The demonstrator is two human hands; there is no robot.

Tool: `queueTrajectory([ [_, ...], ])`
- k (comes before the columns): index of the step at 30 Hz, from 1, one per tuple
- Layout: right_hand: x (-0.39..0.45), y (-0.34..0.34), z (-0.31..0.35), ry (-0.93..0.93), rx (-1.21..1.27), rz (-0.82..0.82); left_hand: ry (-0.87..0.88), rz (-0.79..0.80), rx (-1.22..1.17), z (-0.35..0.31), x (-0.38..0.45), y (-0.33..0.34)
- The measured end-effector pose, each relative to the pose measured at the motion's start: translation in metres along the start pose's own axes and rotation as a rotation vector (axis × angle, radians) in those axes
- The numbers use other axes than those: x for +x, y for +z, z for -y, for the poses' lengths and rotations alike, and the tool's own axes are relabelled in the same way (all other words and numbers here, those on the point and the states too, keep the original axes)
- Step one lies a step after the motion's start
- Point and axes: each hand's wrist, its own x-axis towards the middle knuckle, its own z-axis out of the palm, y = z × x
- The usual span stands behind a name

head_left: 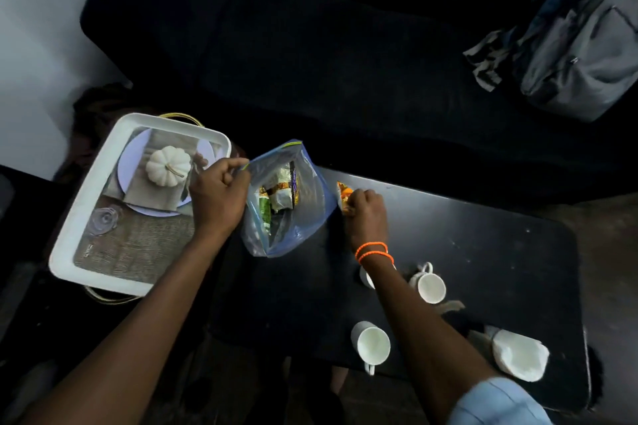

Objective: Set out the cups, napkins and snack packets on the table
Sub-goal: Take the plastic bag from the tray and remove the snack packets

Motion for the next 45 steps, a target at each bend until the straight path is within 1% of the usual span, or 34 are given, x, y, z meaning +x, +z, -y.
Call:
queueTrajectory([
  [2,-0.005,0.014,0.007,0.002,-0.065,0.257,-0.027,0.033,-0.041,0.002,-0.003,0.0],
  [3,-0.006,0.018,0.011,0.036,-0.044,0.356,-0.036,0.059,-0.059,0.004,-0.004,0.0],
  [4,-0.008,0.017,0.016,0.078,0.017,0.378,-0.044,0.085,-0.075,0.005,-0.005,-0.001],
  [5,-0.01,0.012,0.021,0.118,0.09,0.328,-0.049,0.108,-0.09,0.006,-0.005,0.0],
  [6,-0.011,0.003,0.027,0.161,0.161,0.209,-0.052,0.123,-0.104,0.007,-0.006,0.0],
  [7,-0.011,-0.008,0.034,0.195,0.232,0.042,-0.052,0.132,-0.114,0.008,-0.006,0.0],
  [8,-0.011,-0.022,0.042,0.194,0.315,-0.161,-0.049,0.139,-0.118,0.008,-0.006,0.001],
  [9,-0.012,-0.037,0.053,0.15,0.409,-0.359,-0.051,0.142,-0.122,0.009,-0.006,0.003],
  [10,-0.012,-0.049,0.067,0.069,0.491,-0.507,-0.062,0.139,-0.124,0.009,-0.006,0.005],
  [11,-0.011,-0.059,0.083,-0.046,0.55,-0.581,-0.077,0.129,-0.125,0.01,-0.006,0.007],
  [12,-0.009,-0.064,0.1,-0.161,0.586,-0.572,-0.091,0.115,-0.122,0.01,-0.007,0.009],
  [13,-0.005,-0.065,0.116,-0.239,0.594,-0.498,-0.099,0.098,-0.117,0.009,-0.008,0.011],
  [14,0.002,-0.061,0.131,-0.259,0.559,-0.375,-0.102,0.082,-0.109,0.008,-0.009,0.012],
  [15,0.011,-0.052,0.142,-0.22,0.47,-0.211,-0.102,0.067,-0.099,0.006,-0.01,0.013],
  [16,0.021,-0.04,0.15,-0.14,0.35,-0.044,-0.098,0.053,-0.09,0.004,-0.01,0.013],
  [17,0.029,-0.027,0.156,-0.042,0.246,0.09,-0.093,0.038,-0.086,0.002,-0.01,0.013],
  [18,0.036,-0.013,0.158,0.037,0.185,0.179,-0.09,0.022,-0.086,0.001,-0.01,0.013],
  [21,0.048,0.025,0.152,0.156,0.113,0.295,-0.082,-0.008,-0.089,0.002,-0.008,0.013],
  [23,0.05,0.042,0.144,0.263,0.117,0.309,-0.052,0.002,-0.081,0.002,-0.01,0.014],
  [25,0.052,0.052,0.137,0.333,0.132,0.269,-0.031,0.021,-0.075,0.001,-0.012,0.015],
  [27,0.051,0.05,0.136,0.309,0.142,0.222,-0.031,0.016,-0.064,0.002,-0.012,0.014],
  [30,0.043,0.025,0.146,0.161,0.156,0.157,-0.052,-0.035,-0.042,0.005,-0.006,0.01],
  [33,0.026,-0.021,0.16,-0.002,0.193,0.092,-0.076,-0.065,-0.01,0.007,0.005,0.007],
  [35,0.008,-0.059,0.16,-0.107,0.338,-0.01,-0.089,-0.09,0.026,0.008,0.012,0.005],
  [38,-0.016,-0.11,0.134,-0.183,0.534,-0.259,-0.092,-0.12,0.046,0.01,0.02,-0.001],
  [40,-0.022,-0.121,0.101,-0.115,0.52,-0.433,-0.075,-0.091,0.045,0.012,0.023,-0.006],
  [42,-0.017,-0.108,0.069,0.017,0.42,-0.513,-0.052,-0.067,0.049,0.013,0.023,-0.01],
  [44,-0.01,-0.077,0.043,0.093,0.316,-0.481,-0.037,-0.063,0.046,0.014,0.021,-0.01],
  [45,-0.007,-0.058,0.033,0.089,0.272,-0.433,-0.034,-0.063,0.038,0.015,0.02,-0.01],
])
